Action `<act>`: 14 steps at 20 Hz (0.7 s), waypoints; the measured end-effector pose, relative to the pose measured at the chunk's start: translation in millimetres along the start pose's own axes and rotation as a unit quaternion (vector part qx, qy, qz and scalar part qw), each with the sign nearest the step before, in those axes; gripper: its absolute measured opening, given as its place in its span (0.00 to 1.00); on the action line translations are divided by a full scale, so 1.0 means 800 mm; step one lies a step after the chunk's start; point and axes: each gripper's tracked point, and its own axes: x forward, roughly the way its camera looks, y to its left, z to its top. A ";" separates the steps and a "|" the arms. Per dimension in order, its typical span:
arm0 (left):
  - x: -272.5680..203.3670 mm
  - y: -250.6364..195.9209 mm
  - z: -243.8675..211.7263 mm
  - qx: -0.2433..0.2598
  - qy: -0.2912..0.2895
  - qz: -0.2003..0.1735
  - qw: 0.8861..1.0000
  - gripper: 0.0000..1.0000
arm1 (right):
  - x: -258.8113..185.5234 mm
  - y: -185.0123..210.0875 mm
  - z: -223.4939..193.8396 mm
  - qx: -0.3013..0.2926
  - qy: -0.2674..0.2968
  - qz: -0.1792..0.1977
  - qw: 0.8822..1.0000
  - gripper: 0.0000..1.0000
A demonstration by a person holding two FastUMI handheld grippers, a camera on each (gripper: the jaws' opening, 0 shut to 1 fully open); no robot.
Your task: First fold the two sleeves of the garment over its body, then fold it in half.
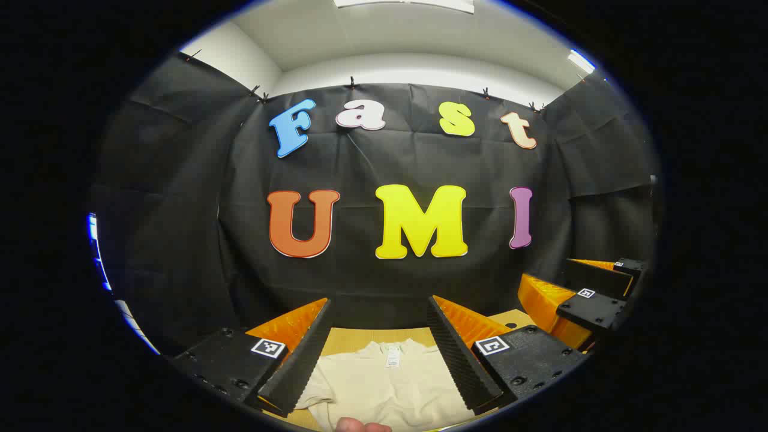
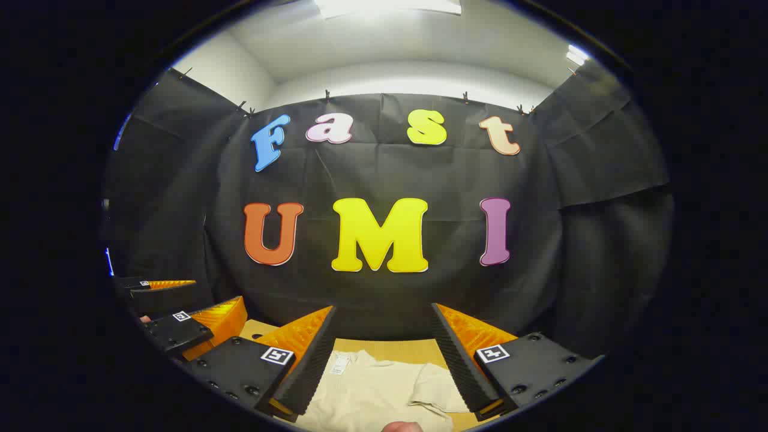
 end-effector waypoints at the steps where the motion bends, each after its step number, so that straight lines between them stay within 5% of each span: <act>1: -0.001 -0.001 0.000 0.001 0.000 0.001 1.000 0.98 | 0.001 -0.003 -0.001 0.005 0.002 -0.003 1.000 0.94; 14: 0.009 -0.002 -0.003 0.010 0.001 0.010 1.000 0.98 | 0.016 -0.012 -0.012 0.020 0.018 0.003 1.000 0.94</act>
